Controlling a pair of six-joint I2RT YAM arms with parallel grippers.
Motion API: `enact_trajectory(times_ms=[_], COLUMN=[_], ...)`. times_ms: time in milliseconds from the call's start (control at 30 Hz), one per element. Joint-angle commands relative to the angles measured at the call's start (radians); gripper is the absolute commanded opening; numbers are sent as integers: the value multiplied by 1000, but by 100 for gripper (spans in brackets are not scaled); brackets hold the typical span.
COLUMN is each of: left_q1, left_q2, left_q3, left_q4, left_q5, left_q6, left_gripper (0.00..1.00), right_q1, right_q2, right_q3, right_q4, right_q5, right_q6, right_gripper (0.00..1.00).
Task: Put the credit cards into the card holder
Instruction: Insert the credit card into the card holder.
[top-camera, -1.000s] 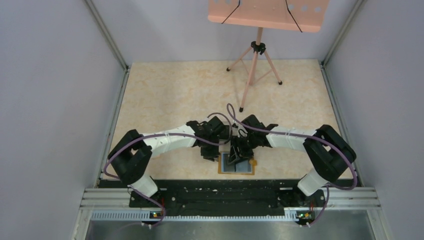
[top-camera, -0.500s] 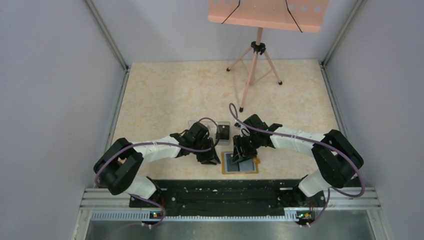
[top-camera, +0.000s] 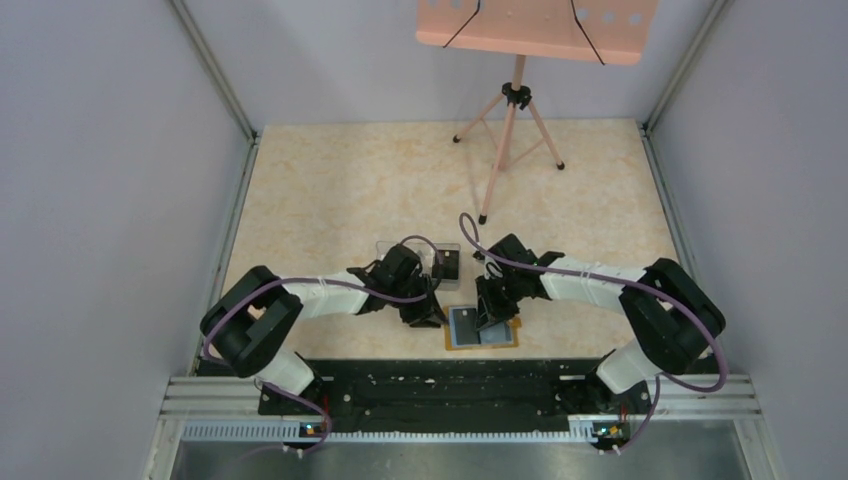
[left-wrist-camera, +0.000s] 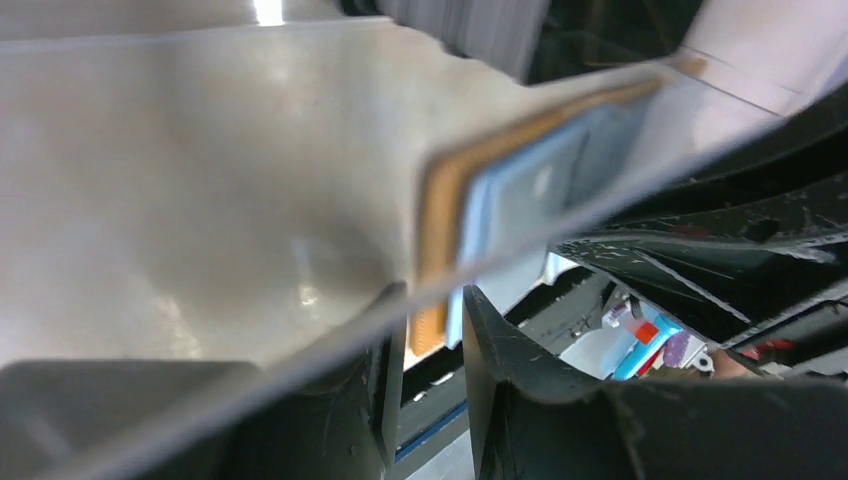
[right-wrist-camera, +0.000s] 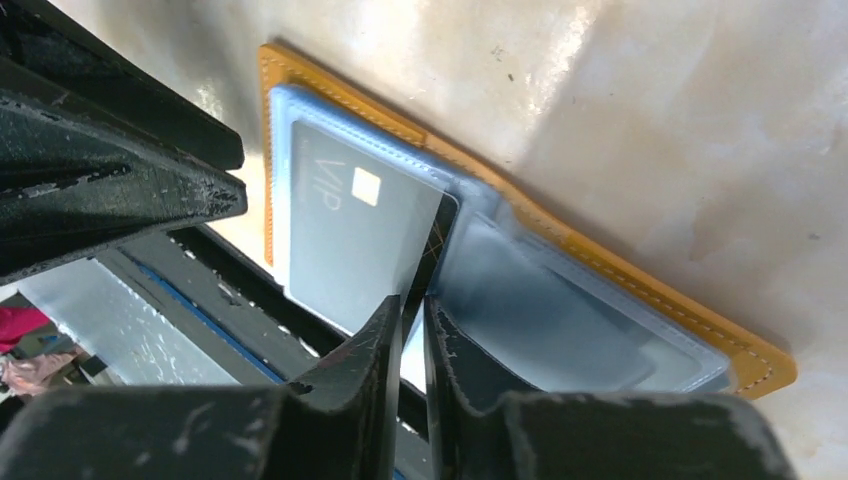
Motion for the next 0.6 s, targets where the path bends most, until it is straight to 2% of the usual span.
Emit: enact_trajectory(times_ms=[0, 133, 233, 367, 567], left_q1=[4, 3, -7, -27, -33], left_q2=[32, 52, 78, 89, 20], left_q3=[34, 73, 95, 85, 22], left_q4=[-51, -143, -139, 0, 216], left_q5=[-74, -151, -151, -90, -2], left_q6=[-21, -28, -28, -30, -54], left_gripper=[33, 33, 34, 41, 42], right_q1=[-5, -5, -6, -5, -7], right_q2=[41, 60, 74, 85, 84], right_q3=[-26, -41, -45, -55, -75], right_q4=[6, 12, 21, 47, 102], right_q5=[50, 72, 67, 43, -19], right_q6=[-21, -20, -21, -19, 8], right_gripper=[10, 1, 0, 0, 0])
